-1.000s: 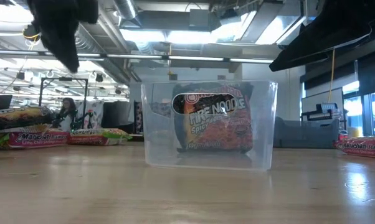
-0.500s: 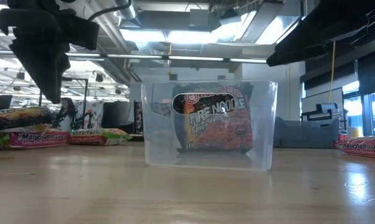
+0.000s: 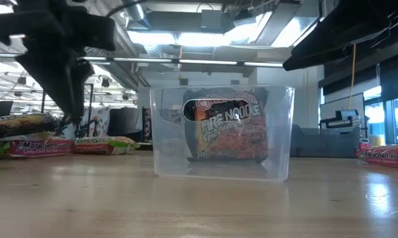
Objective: Sort Maruchan noodles
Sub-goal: Put the top black noodle pack into the bottom transparent bin
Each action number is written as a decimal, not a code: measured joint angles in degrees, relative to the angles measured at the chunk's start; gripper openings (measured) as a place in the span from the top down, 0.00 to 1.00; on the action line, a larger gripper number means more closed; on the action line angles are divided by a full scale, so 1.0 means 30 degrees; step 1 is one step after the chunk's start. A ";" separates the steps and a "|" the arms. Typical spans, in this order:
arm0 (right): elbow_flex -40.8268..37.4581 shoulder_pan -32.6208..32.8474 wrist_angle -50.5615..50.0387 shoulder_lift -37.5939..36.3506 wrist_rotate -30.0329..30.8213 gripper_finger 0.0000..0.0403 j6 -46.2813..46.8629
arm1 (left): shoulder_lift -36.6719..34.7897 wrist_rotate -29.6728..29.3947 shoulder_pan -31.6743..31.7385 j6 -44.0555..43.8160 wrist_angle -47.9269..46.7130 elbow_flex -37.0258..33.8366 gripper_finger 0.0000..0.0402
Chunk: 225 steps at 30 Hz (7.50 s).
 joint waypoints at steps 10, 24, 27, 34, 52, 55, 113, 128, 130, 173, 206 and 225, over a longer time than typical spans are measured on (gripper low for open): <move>0.0000 0.0000 0.0041 0.0000 0.0538 0.48 0.0000 | 0.0620 -0.3306 -0.2856 -0.6273 -0.5896 0.2113 0.45; 0.0000 0.0000 0.0170 0.1230 0.0653 0.48 0.0367 | 0.5709 -0.2789 -0.2131 -0.9945 -0.9538 0.2106 0.45; 0.0000 0.0000 0.0165 0.1362 0.0656 0.48 0.0372 | 0.6269 -0.2786 -0.1916 -0.9984 -0.9786 0.2106 0.45; 0.0000 0.0000 0.0308 0.1355 0.0656 0.48 0.0364 | 0.6798 -0.3525 -0.1590 -0.9963 -1.1026 0.2106 0.45; 0.0000 0.0000 0.0624 0.1355 0.0648 0.48 0.0226 | 0.6790 -0.3495 -0.1038 -1.0262 -1.3431 0.1802 0.59; 0.0000 0.0000 0.0621 0.1355 0.0648 0.48 0.0219 | 0.6790 -0.2845 -0.0483 -1.0283 -1.3410 0.1190 0.64; 0.0022 -0.0993 0.7021 0.2428 0.2180 0.24 -0.3165 | 0.6681 -1.2876 -0.5531 -0.0452 -1.1597 1.4520 0.99; 0.0036 -0.2761 1.3205 0.3468 -0.3833 0.14 -0.9732 | 0.6681 -1.2468 -0.7003 0.9521 -0.4221 1.4528 0.99; 0.0029 -0.2754 1.3546 0.3475 -0.4496 0.14 -1.0161 | 0.6681 -1.2523 -0.7046 1.0188 -0.3680 1.4528 0.99; 0.2572 -0.3257 1.1110 0.5117 -0.5464 0.69 -1.2121 | 0.6306 -1.3541 -0.7042 0.9382 -0.4308 1.4520 0.67; 0.6054 -0.1367 0.1934 0.2175 1.4839 0.69 -2.1490 | -0.8390 -0.2679 0.0484 0.5198 1.5161 -0.2329 0.66; 0.8093 -0.4000 0.2008 0.5391 1.6681 0.69 -2.6189 | -0.7142 -0.1285 0.5076 0.2979 1.7069 -0.2579 0.66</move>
